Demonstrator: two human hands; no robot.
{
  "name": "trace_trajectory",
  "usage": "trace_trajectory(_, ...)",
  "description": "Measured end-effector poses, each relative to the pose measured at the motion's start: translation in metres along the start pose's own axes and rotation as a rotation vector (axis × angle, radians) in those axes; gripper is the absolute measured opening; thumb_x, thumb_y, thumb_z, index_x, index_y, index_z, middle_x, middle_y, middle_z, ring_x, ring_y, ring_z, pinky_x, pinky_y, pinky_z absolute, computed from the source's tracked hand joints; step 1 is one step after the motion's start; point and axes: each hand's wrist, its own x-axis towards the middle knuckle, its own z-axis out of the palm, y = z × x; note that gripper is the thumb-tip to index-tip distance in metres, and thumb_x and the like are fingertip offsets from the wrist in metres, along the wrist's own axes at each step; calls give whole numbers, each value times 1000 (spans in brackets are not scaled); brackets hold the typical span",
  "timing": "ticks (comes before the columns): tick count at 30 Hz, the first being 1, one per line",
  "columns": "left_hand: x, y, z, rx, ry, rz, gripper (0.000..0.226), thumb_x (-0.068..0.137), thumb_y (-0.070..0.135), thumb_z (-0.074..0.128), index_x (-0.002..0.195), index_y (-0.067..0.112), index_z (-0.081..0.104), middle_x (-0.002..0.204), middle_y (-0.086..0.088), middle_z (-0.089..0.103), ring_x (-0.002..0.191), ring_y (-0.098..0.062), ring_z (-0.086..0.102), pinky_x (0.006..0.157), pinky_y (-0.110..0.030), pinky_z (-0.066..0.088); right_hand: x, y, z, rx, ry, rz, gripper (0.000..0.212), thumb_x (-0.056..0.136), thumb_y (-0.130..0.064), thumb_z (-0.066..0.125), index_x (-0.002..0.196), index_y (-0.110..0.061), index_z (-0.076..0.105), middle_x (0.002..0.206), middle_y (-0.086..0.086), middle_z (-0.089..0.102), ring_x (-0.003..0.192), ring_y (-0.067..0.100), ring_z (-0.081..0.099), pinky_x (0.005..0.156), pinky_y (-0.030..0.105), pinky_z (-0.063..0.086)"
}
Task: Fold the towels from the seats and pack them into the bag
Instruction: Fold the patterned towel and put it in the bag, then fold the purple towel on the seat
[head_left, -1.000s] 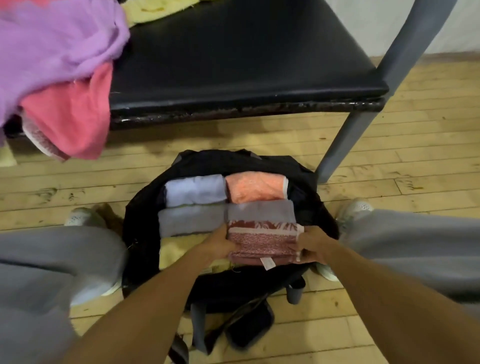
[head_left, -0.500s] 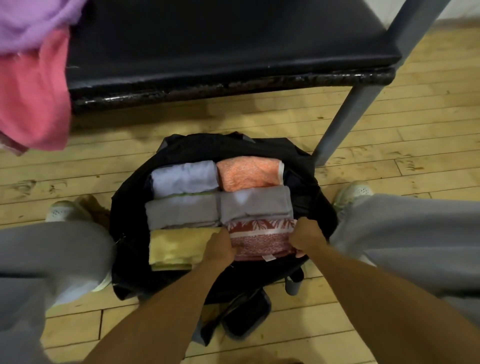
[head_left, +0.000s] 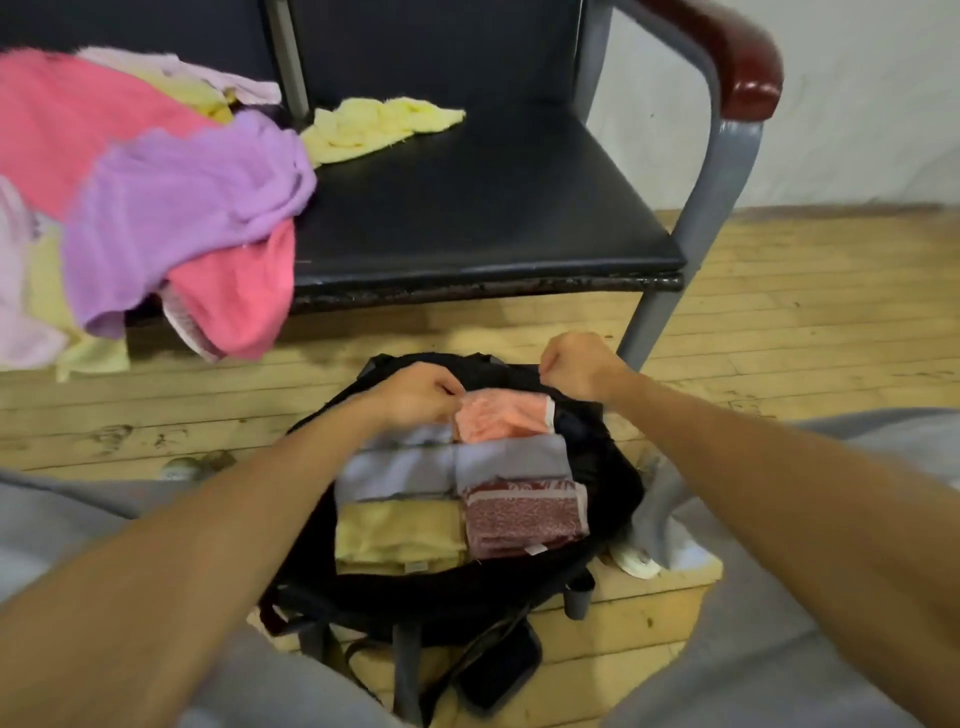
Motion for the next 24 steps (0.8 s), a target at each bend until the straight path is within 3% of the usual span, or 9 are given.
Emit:
trace_trajectory(2,-19,15,-33,-88,62,40,16,91,8,61,105,13,66,95,-5,70,80,-16,67,80,-33,54,-3,-27,-29,93,85,-82,20,89,-10,55,91,-9,75,101,3,72,100,20,63,88,28,50)
trace_trajectory(5,-48,21,-80,-148,179,110,15,93,5,59,106,11,64,92,-10,68,76,-16,65,68,-18,51,-5,-71,-61,199,150,-206,19,91,-9,55,95,-10,74,94,-3,68,97,15,62,84,21,46)
trace_trajectory(9,-75,4,-142,-136,334,151,18,92,7,58,107,14,65,96,-7,71,88,-20,69,84,-30,53,11,-127,-82,298,197,-335,12,94,-14,59,96,-19,70,97,-4,67,93,11,62,81,22,47)
trace_trajectory(14,-97,-47,-198,-48,622,103,20,90,2,61,107,11,66,93,-2,65,81,-12,61,76,-13,44,38,-193,-82,365,247,-442,11,92,-15,62,97,-20,70,87,-11,65,72,0,59,74,20,51)
trace_trajectory(16,-101,-75,-210,116,755,18,29,89,7,63,118,10,62,106,-9,61,88,-19,58,80,-19,41,48,-213,-75,398,254,-481,11,92,-14,62,97,-18,71,82,-15,63,68,-4,57,70,14,48)
trace_trajectory(19,-105,-107,-219,187,787,-143,48,85,21,71,129,9,54,120,-17,50,111,-30,51,93,-31,39,61,-239,-63,473,236,-504,12,89,-11,63,90,-20,71,79,-18,64,72,-1,60,76,22,54)
trace_trajectory(21,-105,-121,-219,248,709,-217,52,80,32,76,125,12,59,118,-15,49,112,-31,49,96,-34,40,67,-250,-56,514,217,-487,15,87,-10,63,85,-23,71,80,-12,68,75,3,63,81,31,57)
trace_trajectory(24,-102,-130,-215,455,689,-209,27,82,27,75,105,14,71,111,-12,51,107,-31,52,93,-38,43,68,-259,-46,554,174,-473,18,87,-7,62,85,-24,70,78,-12,67,75,5,63,83,34,57)
